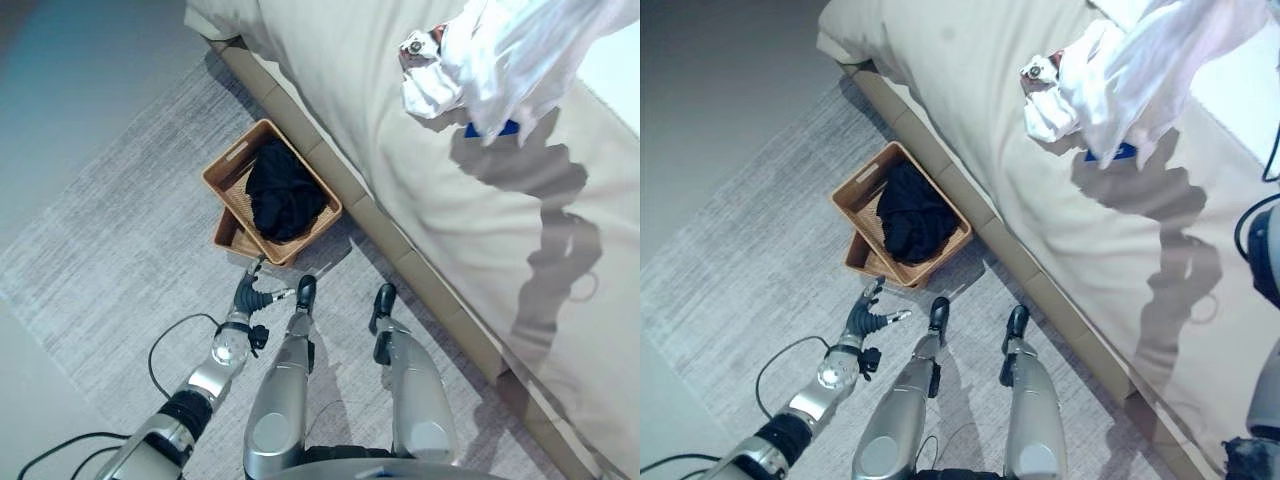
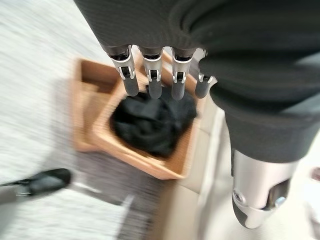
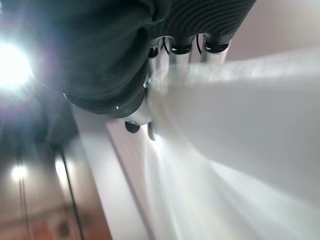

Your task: Pick up clothes into the bucket

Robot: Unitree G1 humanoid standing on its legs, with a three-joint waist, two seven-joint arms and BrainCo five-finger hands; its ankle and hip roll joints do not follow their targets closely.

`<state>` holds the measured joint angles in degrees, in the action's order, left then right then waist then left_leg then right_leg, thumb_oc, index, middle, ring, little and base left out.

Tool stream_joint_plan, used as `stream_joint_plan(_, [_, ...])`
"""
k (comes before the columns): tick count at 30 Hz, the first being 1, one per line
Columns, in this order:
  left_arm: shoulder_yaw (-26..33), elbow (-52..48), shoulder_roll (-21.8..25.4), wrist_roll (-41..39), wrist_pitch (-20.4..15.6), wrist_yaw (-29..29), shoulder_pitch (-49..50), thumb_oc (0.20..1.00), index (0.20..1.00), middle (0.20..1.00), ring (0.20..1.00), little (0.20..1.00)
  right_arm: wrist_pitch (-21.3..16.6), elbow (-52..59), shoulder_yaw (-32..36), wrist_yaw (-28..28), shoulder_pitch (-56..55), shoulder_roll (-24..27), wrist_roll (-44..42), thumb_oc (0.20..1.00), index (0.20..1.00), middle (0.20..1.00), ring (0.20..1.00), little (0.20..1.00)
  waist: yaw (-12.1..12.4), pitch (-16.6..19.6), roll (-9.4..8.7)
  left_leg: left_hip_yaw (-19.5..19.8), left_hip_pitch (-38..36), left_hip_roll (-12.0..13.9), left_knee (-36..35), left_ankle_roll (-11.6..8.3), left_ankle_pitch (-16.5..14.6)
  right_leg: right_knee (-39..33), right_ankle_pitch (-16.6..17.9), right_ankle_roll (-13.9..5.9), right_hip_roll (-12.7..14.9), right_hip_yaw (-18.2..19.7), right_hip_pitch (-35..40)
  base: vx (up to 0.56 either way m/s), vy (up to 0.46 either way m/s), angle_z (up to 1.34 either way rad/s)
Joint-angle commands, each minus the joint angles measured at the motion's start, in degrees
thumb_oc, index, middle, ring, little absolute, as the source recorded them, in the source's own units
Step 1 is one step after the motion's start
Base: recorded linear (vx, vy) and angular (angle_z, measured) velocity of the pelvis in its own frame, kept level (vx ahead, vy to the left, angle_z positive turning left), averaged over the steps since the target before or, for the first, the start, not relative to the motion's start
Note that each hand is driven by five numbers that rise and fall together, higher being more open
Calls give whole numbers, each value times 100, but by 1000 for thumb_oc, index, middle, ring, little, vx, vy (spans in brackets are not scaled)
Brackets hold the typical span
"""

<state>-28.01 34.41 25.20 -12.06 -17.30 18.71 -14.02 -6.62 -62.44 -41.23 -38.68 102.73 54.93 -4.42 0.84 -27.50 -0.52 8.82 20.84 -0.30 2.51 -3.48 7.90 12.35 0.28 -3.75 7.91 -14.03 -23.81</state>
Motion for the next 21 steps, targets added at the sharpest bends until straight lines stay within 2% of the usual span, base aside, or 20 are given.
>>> stream_joint_plan(1, [4,-718,351,-246,-315,-466,163,1000,1000,1000,1000,1000,-266,312,-527,-5,664,297,-44,200,200,200,200,200,66,594,-401,-41,-466,-17,127,-116,-450,-361,151,-426,136,-36,848,91,37,-16])
stream_joint_plan(2, [20,-1323,508,-497,-368,-686,77,1000,1000,1000,1000,1000,-281,375,-536,137,640,194,-107,200,200,200,200,200,30,785,-429,-100,-648,8,116,-121,-528,-460,130,-431,116,-42,1045,91,37,-15])
stream_joint_plan(7, [24,-2291,828,-974,-363,-1093,-282,1000,1000,1000,1000,1000,-269,351,-480,429,537,-52,-227,200,200,200,200,200,-60,1132,-429,-175,-976,4,89,-106,-615,-565,111,-424,87,2,1357,87,41,-2])
stream_joint_plan(10, [-112,-3026,1010,-1203,-272,-1359,-1024,1000,1000,1000,1000,1000,-224,482,-452,736,360,-288,-298,200,200,200,200,200,-192,1516,-415,-265,-1326,18,64,-105,-767,-678,36,-428,43,37,1707,104,38,-12])
stream_joint_plan(14, [-237,-3305,971,-1347,-174,-1443,-1564,1000,1000,1000,1000,1000,-206,691,-365,888,143,-393,-364,200,200,200,200,200,-275,1776,-409,-358,-1522,16,12,-77,-800,-803,74,-447,33,61,1886,66,26,-5])
stream_joint_plan(16, [-486,-3298,858,-1484,-91,-1528,-2165,1000,1000,1000,1000,1000,-204,814,-306,1059,-54,-479,-476,200,200,200,200,200,-351,1989,-394,-430,-1697,34,-31,-55,-852,-872,79,-469,34,108,2043,78,15,-14])
stream_joint_plan(21, [-986,-2942,712,-1332,63,-1619,-2978,1000,1000,1000,1000,1000,-246,1308,-203,1321,-458,-490,-635,200,200,200,200,200,-436,2197,-365,-563,-1977,37,-83,-13,-937,-966,94,-494,23,204,2274,54,18,-22])
